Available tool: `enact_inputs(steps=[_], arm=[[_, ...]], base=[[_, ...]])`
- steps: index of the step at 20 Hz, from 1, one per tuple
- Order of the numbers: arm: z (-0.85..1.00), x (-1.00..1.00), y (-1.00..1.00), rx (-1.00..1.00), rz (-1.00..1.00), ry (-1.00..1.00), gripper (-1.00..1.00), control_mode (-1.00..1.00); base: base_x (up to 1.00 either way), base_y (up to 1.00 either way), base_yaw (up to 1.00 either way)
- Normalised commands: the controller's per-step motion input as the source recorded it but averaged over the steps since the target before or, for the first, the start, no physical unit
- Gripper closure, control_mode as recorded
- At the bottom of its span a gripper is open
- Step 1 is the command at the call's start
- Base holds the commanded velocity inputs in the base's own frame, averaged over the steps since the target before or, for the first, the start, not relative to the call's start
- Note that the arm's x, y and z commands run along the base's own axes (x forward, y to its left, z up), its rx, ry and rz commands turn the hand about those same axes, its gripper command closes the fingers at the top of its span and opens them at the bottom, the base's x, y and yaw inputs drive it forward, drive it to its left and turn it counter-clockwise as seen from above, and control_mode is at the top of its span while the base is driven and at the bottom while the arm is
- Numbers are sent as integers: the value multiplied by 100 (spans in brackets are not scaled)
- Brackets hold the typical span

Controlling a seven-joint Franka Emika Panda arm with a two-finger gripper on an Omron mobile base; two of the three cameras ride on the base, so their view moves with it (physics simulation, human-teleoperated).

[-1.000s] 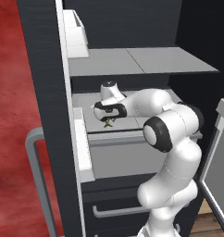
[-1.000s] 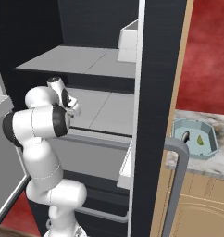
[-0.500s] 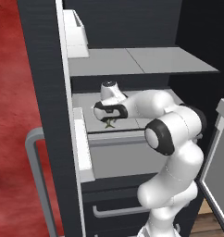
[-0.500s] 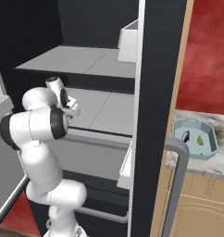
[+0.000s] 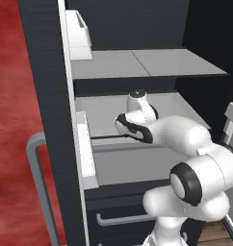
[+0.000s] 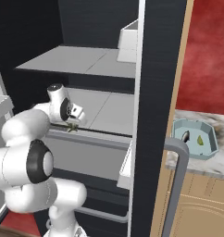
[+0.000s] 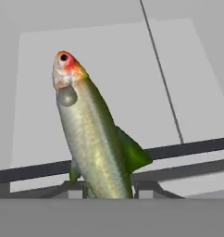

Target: Place one lemon wedge and one fish in each tupperware on the nearby counter, to pack two identical lunches.

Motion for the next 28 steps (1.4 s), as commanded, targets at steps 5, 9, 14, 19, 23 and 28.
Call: enact_inputs(steps=[5,9,14,19,23,28], arm=[[60,-97,-46,3,1,-9,100,-100],[83,-100,-35,1,1,-1,100,-100],[87,-99,-22,0,1,0,100,-100],[77,-94,-14,0,2,-1,100,-100],[61,-66,-11,0,1,-8,100,-100],[29,-68,-1,-1,0,-2,100,-100]], base=[[0,0,0],[0,0,0],[0,0,0],[0,0,0],[0,0,0],[0,0,0]])
